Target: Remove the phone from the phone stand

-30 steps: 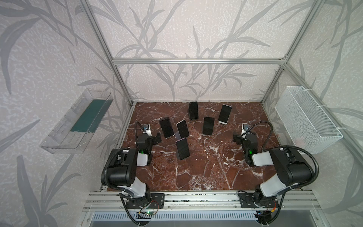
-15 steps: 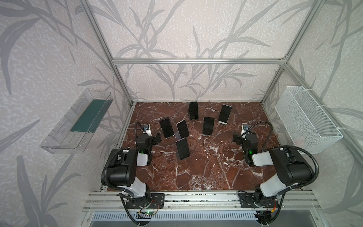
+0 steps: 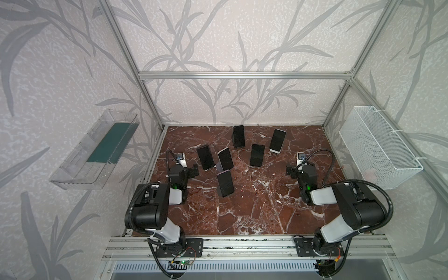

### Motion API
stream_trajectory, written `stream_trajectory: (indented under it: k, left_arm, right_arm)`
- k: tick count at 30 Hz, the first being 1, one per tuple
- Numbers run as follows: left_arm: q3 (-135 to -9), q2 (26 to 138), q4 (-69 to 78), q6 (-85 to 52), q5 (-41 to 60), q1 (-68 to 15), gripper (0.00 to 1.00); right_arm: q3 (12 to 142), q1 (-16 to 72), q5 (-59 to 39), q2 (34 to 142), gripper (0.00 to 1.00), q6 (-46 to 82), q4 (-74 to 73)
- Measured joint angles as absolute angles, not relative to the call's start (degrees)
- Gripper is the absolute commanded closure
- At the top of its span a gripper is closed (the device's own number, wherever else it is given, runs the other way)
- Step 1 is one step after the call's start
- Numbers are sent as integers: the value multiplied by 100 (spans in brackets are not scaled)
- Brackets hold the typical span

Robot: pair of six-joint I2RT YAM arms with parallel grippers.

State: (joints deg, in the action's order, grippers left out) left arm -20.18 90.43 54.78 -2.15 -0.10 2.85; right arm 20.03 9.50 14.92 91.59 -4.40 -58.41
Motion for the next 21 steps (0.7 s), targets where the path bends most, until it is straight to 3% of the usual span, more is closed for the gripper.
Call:
stream_trajectory:
  k: [11,16,21]
  left_arm:
    - [-2032,8945,5286,-226,-123,285,1]
    - [-2340,7909,4064,-316,-213,283,1]
    - [-3245,6724,2705,-572,-410,285,1]
  right_arm:
    - [2003,950,1492,9159,1,-438,-5841]
    - [2034,1090,1761,8958,1,-480,-5544]
    - [2860,1313,2167,7942,1,-593,-3752]
